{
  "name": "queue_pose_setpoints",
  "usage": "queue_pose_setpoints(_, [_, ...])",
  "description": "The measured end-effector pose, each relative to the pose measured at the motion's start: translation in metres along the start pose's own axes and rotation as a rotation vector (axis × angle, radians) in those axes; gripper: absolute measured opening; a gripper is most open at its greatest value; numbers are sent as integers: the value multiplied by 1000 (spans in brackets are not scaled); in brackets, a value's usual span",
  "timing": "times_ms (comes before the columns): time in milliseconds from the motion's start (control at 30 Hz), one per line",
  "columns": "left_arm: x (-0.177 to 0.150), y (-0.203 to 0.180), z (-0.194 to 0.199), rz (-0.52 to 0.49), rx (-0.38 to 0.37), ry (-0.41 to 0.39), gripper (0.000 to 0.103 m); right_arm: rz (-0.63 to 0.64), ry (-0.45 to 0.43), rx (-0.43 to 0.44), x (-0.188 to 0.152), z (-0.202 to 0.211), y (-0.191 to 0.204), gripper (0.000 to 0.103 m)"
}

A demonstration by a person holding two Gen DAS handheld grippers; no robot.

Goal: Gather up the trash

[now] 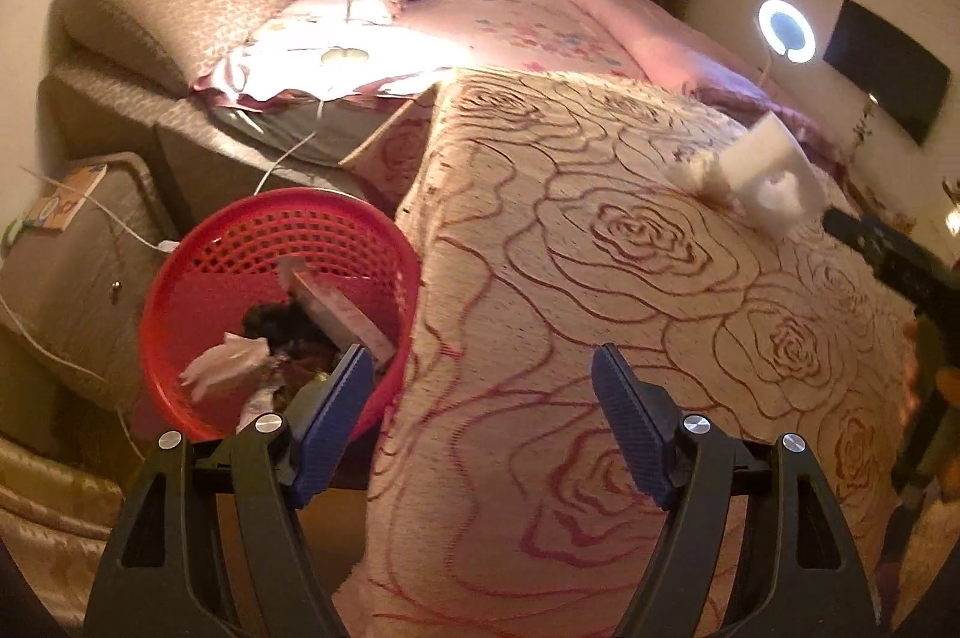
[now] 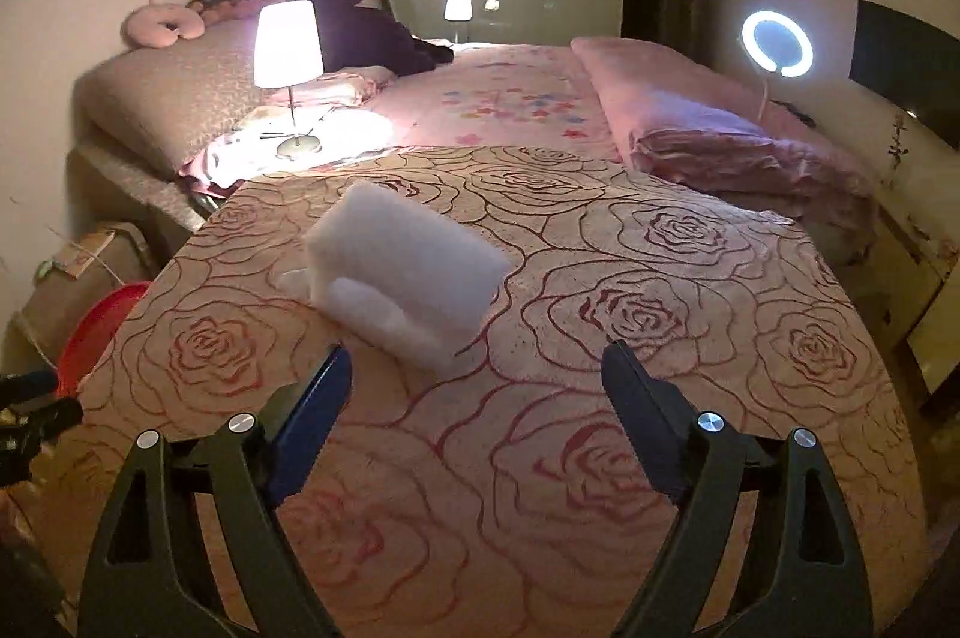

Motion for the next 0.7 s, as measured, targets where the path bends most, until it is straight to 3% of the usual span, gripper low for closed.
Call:
queue_pose_setpoints(400, [-6, -10, -12, -39, 22, 32, 73, 124, 20, 39, 22, -34, 4, 80])
queue_pose_setpoints(567, [-8, -13, -13, -46, 26, 37, 73, 139, 62, 90, 20, -37, 8, 43])
queue_pose_setpoints(700, [-9, -14, -13, -53, 30, 36, 73, 97, 71, 111, 13, -31, 6, 41])
Point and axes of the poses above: each gripper's, at about its wrist camera, not at the fingertips, and z roughly against the way its jaws point, y to its left, x to its top, the point moved 2 cm from there along -z, roughly the way its jaws point, and after that the axes turned 5 degrees about z, right-handed, at the moved point
